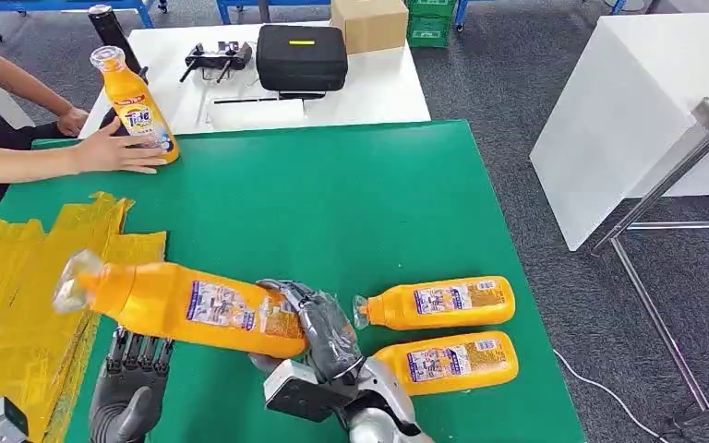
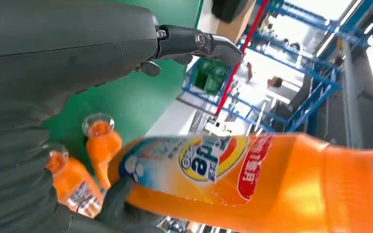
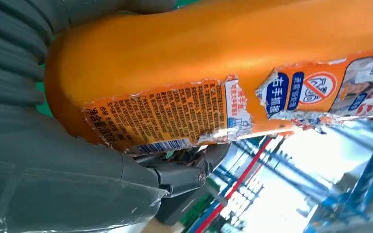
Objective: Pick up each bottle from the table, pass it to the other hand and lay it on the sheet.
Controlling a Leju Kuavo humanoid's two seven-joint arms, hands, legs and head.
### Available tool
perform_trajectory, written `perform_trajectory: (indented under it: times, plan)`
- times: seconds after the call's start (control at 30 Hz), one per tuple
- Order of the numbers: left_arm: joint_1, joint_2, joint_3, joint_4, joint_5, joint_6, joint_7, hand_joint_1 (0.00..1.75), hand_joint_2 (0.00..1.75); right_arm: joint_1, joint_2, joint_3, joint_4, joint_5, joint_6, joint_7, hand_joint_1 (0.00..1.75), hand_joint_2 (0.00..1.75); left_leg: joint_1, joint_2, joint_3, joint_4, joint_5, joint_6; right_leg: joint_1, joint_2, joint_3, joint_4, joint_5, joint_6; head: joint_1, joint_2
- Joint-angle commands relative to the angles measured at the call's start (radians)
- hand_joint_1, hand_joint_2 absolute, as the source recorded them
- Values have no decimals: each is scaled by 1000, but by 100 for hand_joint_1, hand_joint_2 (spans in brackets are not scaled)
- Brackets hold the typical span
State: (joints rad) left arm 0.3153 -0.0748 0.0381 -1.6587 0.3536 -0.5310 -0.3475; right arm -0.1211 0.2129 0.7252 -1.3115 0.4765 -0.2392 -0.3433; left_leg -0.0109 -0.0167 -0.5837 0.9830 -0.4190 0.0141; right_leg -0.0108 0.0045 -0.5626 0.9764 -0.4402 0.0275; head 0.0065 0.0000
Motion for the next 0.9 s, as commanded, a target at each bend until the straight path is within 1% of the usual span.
perform_trajectory:
  times: [0.03, 0.1, 0.13, 0.17, 0.2, 0.23, 0.27, 0.3, 0.37, 0.43, 0.47, 0.5, 0.57, 0.6, 0.63, 0.67, 0.9]
  plan:
    - [-17, 88, -139, 45, -25, 39, -29, 0, 175, -111, -32, 136, 157, 33, 57, 43, 173, 175, 2, 3, 4, 1, -2, -3, 2, 1, 5, -2, -1, -1, 0, 0]
    - [-17, 88, -139, 45, -25, 39, -29, 0, 175, -111, -32, 136, 157, 33, 57, 43, 171, 175, 2, 3, 4, 1, -2, -3, 3, 1, 5, -2, -1, -1, 0, 0]
    - [-21, 91, -145, 46, -26, 41, -31, 0, 175, -112, -23, 146, 168, 41, 66, 46, 171, 175, 0, 1, 2, -1, 0, -1, 0, 0, 2, -1, 0, 0, 0, 0]
    - [-36, 121, -178, 48, -19, 55, -40, 0, 175, -133, 4, 209, 236, 77, 109, 70, 171, 175, 2, 2, 4, 0, -1, -2, 2, 0, 5, -2, 0, -1, 0, 0]
    - [-43, 144, -206, 51, -13, 55, -60, 0, 175, -141, 19, 257, 306, 80, 135, 63, 168, 175, 4, 4, 5, 3, -3, -4, 5, 1, 6, -1, -1, -2, 0, 0]
    - [-43, 145, -211, 51, -18, 64, -68, 0, 175, -142, 18, 268, 316, 84, 139, 58, 169, 175, 1, 2, 3, 0, 0, -2, 1, 0, 3, -1, 0, -1, 0, 0]
    - [-43, 145, -211, 51, -18, 64, -68, 0, 175, -142, 18, 268, 316, 84, 139, 58, 171, 175, 2, 3, 3, -1, -1, -2, 2, 1, 3, -2, 0, -1, 0, 0]
    - [-47, 141, -210, 52, -25, 75, -74, 0, 175, -138, 14, 283, 319, 91, 146, 49, 166, 175, 0, 0, 2, -1, 0, -1, 1, -1, 2, -2, 0, -1, 0, 0]
    - [-53, 138, -206, 61, -21, 80, -77, 0, 175, -135, 10, 305, 323, 98, 157, 40, 166, 175, 2, 1, 4, 0, -1, -2, 2, -1, 5, -2, 0, -1, 0, 0]
    - [-56, 136, -198, 71, -14, 83, -79, 0, 175, -131, 5, 330, 326, 107, 169, 29, 166, 175, 1, 0, 3, -1, 0, -2, 1, -2, 4, -2, -1, -1, 0, 0]
    - [-56, 136, -192, 74, -13, 82, -83, 0, 175, -126, 2, 340, 325, 111, 171, 23, 169, 175, 1, -1, 3, -1, 0, -2, 1, -2, 4, -2, 0, -1, 0, 0]
    - [-55, 136, -189, 76, -12, 82, -85, 0, 175, -124, 0, 343, 324, 113, 171, 21, 166, 175, 0, 0, 3, -1, 0, -1, 0, -1, 3, -2, 0, -1, 0, 0]
    - [-55, 132, -182, 78, -12, 79, -90, 0, 175, -121, -5, 347, 318, 115, 172, 19, 166, 175, 1, 0, 3, -1, 0, -2, 1, -2, 3, -2, 0, -1, 0, 0]
    - [-55, 132, -182, 78, -12, 79, -90, 3, 175, -121, -5, 347, 318, 115, 172, 19, 168, 175, 0, -1, 2, -1, 0, -1, 0, -2, 2, -2, 0, -1, 0, 0]
    - [-53, 127, -172, 81, -7, 69, -95, 164, 175, -116, -13, 340, 303, 114, 168, 19, 166, 175, 1, -1, 3, -1, 0, -2, 1, -3, 4, -2, -1, -1, 0, 0]
    - [-53, 123, -166, 83, -4, 60, -98, 175, 175, -113, -15, 332, 296, 114, 165, 21, 166, 175, 1, -2, 2, -1, 0, -2, 1, -3, 3, -2, 0, -1, 0, 0]
    - [-49, 103, -145, 75, -36, 55, -118, 175, 175, -95, -28, 289, 261, 112, 157, 32, 166, 175, 1, -2, 2, -1, 0, -1, 0, -3, 2, -2, 0, 0, 0, 0]
